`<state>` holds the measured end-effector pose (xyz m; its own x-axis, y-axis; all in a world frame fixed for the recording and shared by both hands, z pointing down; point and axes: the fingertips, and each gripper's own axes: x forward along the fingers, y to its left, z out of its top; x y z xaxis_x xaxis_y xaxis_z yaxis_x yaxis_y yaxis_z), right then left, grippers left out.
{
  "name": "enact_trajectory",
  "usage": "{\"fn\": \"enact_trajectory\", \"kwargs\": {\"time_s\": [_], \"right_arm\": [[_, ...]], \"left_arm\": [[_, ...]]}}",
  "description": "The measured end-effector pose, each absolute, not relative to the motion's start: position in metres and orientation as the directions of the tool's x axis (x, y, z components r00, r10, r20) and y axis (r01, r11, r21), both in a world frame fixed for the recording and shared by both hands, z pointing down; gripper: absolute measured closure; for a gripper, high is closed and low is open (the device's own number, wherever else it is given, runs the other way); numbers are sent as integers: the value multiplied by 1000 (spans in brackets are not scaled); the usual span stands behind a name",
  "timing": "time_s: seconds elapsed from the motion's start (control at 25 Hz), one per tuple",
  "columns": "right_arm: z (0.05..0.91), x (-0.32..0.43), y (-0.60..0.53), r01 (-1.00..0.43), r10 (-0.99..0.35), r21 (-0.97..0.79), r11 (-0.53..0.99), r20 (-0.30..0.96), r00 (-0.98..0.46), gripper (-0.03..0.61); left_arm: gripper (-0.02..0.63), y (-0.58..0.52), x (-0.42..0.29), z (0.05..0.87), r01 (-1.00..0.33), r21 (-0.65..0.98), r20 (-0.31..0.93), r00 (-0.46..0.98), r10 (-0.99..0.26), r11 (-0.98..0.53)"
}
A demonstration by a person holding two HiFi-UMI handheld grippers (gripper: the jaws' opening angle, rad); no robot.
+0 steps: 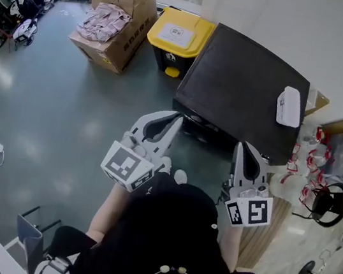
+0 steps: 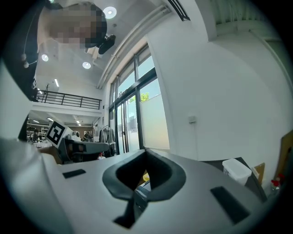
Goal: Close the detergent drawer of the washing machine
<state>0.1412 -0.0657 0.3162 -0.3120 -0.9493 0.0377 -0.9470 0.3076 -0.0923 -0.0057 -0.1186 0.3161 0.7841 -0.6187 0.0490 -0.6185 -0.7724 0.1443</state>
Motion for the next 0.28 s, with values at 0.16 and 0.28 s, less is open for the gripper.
{"fn": "enact_trajectory", "kwargs": {"time_s": [0.16, 0.28], "right_arm": [[314, 140, -65, -950, -950, -76, 304, 46, -308, 575], [309, 139, -62, -952, -952, -56, 300, 46, -303, 575]], "left_arm": [[601, -118, -5, 317, -622, 147, 55, 782, -621, -769], [602, -118, -5, 317, -622, 151, 55, 781, -622, -768]]}}
